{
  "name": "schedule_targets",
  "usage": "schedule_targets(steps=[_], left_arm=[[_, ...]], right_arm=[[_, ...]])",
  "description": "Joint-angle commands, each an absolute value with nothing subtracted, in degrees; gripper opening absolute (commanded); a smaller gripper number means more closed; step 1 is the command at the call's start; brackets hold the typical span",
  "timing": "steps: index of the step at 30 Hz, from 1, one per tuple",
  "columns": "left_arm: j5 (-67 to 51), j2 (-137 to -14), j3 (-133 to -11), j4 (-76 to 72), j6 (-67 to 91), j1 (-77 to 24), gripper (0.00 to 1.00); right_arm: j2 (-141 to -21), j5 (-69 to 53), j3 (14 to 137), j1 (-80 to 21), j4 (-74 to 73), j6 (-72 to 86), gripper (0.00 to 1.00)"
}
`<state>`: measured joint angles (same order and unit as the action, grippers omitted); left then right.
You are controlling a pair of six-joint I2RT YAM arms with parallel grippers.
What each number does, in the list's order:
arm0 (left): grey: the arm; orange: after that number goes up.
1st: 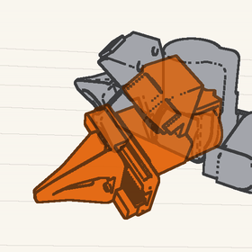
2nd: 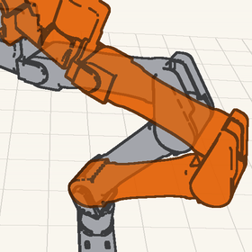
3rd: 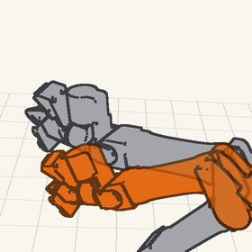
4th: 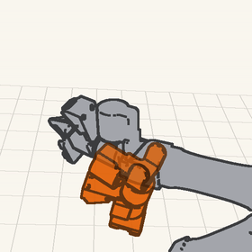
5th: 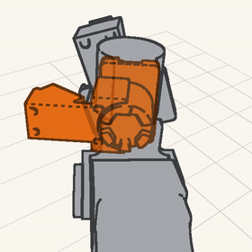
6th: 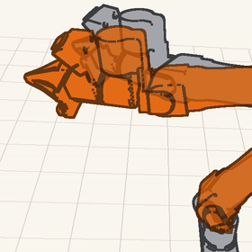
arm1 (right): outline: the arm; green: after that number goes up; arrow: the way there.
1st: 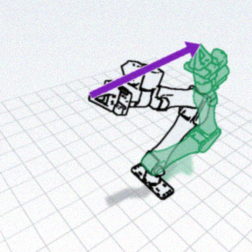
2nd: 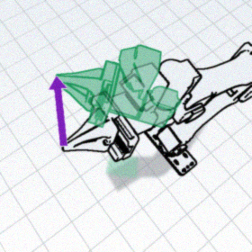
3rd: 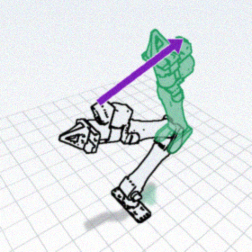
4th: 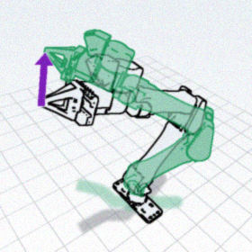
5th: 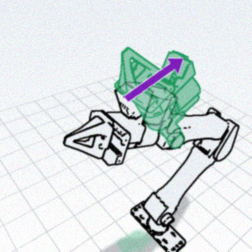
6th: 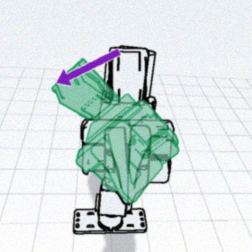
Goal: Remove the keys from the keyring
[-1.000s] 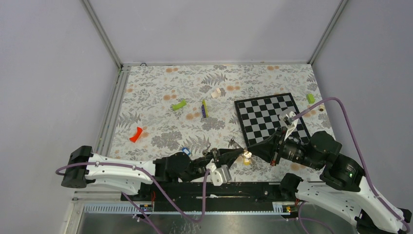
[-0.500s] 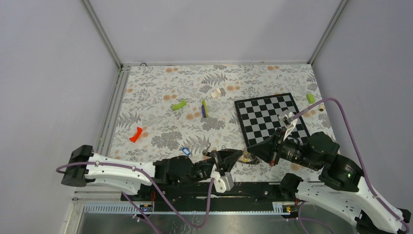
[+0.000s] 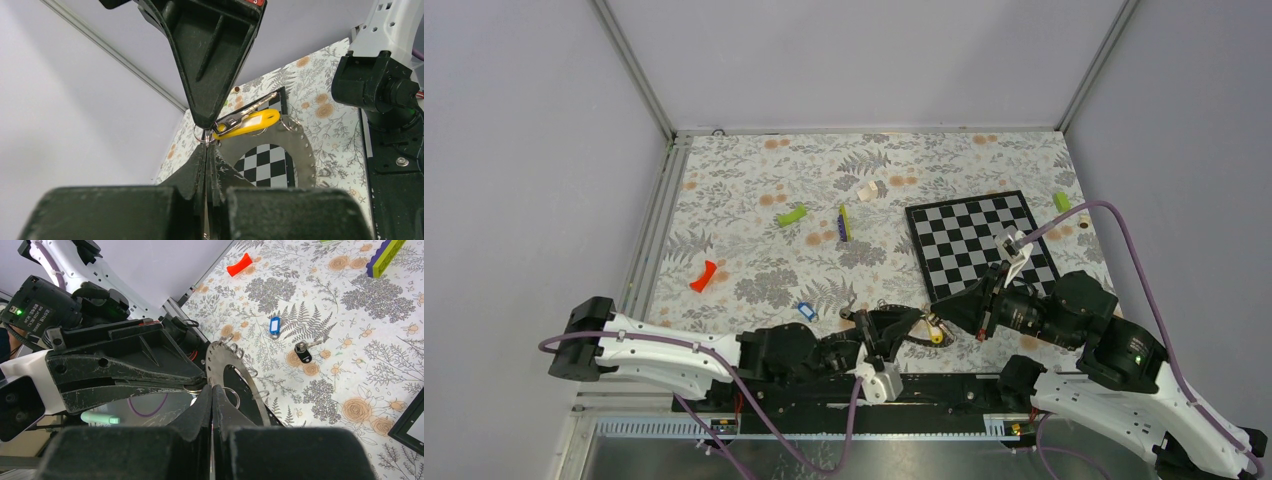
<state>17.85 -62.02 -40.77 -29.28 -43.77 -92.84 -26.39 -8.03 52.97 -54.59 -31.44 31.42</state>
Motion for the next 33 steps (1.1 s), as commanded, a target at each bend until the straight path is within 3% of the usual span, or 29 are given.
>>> schedule_targets(steps=[1, 33], left_arm=[[18.61, -59.65, -40.83, -36.09, -46.9, -93.66, 0.0], [18.88, -58.87, -36.15, -44.87, -57.1, -97.29, 0.0]], right_arm=[[-26.61, -7.16, 52.83, -54.49, -30.39, 32.64, 0.0], [-27.06, -8.44, 49.63, -54.49, -28.81, 36.94, 0.0]])
